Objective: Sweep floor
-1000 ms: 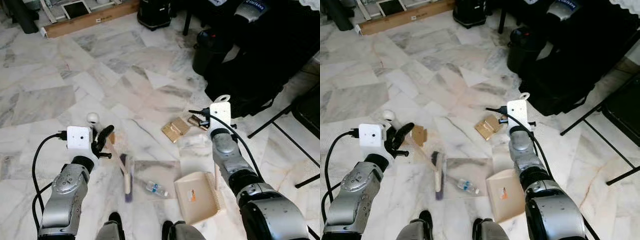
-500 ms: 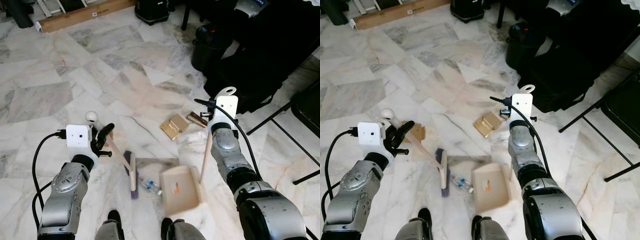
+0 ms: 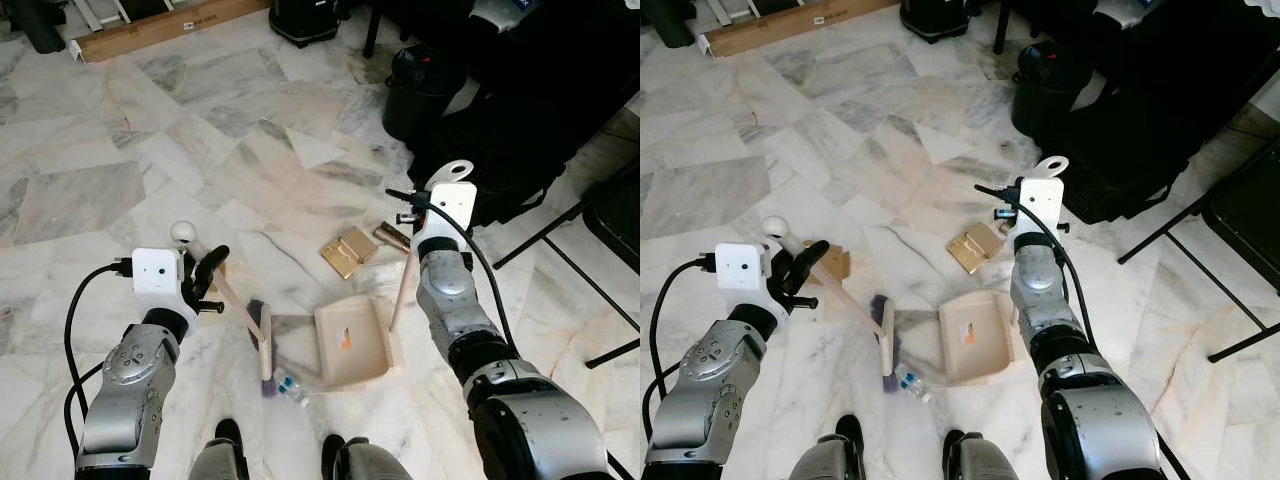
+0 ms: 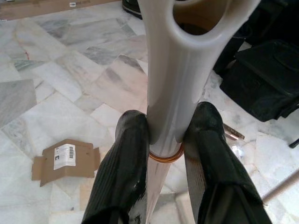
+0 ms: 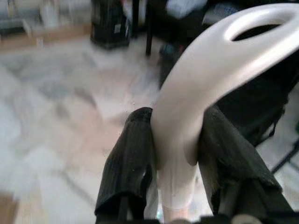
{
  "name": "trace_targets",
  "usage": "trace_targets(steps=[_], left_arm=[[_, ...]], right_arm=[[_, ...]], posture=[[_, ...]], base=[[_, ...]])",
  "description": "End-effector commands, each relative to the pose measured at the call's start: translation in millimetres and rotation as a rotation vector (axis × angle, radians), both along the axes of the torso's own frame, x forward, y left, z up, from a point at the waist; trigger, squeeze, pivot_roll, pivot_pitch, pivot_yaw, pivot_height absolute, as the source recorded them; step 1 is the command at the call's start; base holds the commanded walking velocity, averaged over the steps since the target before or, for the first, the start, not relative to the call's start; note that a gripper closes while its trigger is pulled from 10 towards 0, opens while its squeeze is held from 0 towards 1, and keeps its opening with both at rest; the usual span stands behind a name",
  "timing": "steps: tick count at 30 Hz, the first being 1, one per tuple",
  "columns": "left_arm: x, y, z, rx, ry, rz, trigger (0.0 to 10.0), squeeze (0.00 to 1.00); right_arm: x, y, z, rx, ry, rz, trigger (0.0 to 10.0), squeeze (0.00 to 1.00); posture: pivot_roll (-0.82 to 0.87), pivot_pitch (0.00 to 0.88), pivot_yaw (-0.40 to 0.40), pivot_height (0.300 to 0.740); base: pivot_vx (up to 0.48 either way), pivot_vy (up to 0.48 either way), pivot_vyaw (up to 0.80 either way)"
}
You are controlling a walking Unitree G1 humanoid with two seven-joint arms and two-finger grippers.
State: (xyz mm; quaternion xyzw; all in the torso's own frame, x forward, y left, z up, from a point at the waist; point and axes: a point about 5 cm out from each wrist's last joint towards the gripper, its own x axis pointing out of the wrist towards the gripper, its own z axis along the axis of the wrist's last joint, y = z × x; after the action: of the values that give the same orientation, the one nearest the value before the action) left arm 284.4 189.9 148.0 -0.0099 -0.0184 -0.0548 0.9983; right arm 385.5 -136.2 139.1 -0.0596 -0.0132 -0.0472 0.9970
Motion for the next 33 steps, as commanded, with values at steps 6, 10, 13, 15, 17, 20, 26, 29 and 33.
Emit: trace_targets(steps=[6, 10, 13, 15, 17, 20, 26, 29, 33], left_arm=[[-6.1, 2.9, -10, 0.039, 0.072, -0.014, 10.0, 0.00], [-6.5, 8.2, -11, 0.081, 0.098, 0.003, 10.0, 0.00], [-7.3, 10.9, -13, 0.115, 0.131, 0.004, 10.0, 0.00], [-7.9, 12.1, -14, 0.129, 0.147, 0.002, 10.0, 0.00], [-14.8, 18.2, -21, 0.190, 0.255, -0.038, 10.0, 0.00], [-20.9, 21.3, -27, 0.238, 0.334, -0.072, 10.0, 0.00], [-39.7, 35.9, -29, 0.383, 0.506, -0.028, 10.0, 0.00], [-46.5, 33.9, -23, 0.404, 0.548, -0.056, 10.0, 0.00], [-47.4, 31.8, -12, 0.408, 0.563, -0.085, 10.0, 0.00]], right_arm=[[-16.8, 2.0, -51, 0.004, 0.279, 0.023, 10.0, 0.00], [-21.3, 8.1, -59, -0.006, 0.314, 0.049, 10.0, 0.00], [-23.7, 11.3, -64, -0.017, 0.345, 0.064, 10.0, 0.00], [-24.7, 12.7, -66, -0.024, 0.359, 0.072, 10.0, 0.00], [-26.8, 15.8, -69, -0.032, 0.380, 0.088, 10.0, 0.00], [-26.8, 16.6, -69, -0.030, 0.379, 0.092, 10.0, 0.00], [-24.4, 15.4, -65, -0.027, 0.363, 0.087, 10.0, 0.00], [-24.2, 17.1, -64, -0.025, 0.363, 0.089, 10.0, 0.00], [-24.0, 18.7, -64, -0.021, 0.360, 0.090, 10.0, 0.00]], posture=[[-0.04, 0.321, -0.098, 0.740], [-0.04, 0.326, -0.095, 0.740], [-0.04, 0.326, -0.095, 0.740], [-0.04, 0.327, -0.093, 0.740], [-0.04, 0.327, -0.089, 0.740], [-0.04, 0.326, -0.088, 0.740], [-0.03, 0.321, -0.078, 0.740], [-0.02, 0.316, -0.070, 0.740], [0.00, 0.309, -0.062, 0.740]], base=[[0.000, 0.000, 0.00], [0.000, 0.000, 0.00], [0.000, 0.000, 0.00], [0.000, 0.000, 0.00], [0.000, 0.000, 0.00], [0.000, 0.000, 0.00], [0.000, 0.000, 0.00], [0.000, 0.000, 0.00], [0.000, 0.000, 0.00]])
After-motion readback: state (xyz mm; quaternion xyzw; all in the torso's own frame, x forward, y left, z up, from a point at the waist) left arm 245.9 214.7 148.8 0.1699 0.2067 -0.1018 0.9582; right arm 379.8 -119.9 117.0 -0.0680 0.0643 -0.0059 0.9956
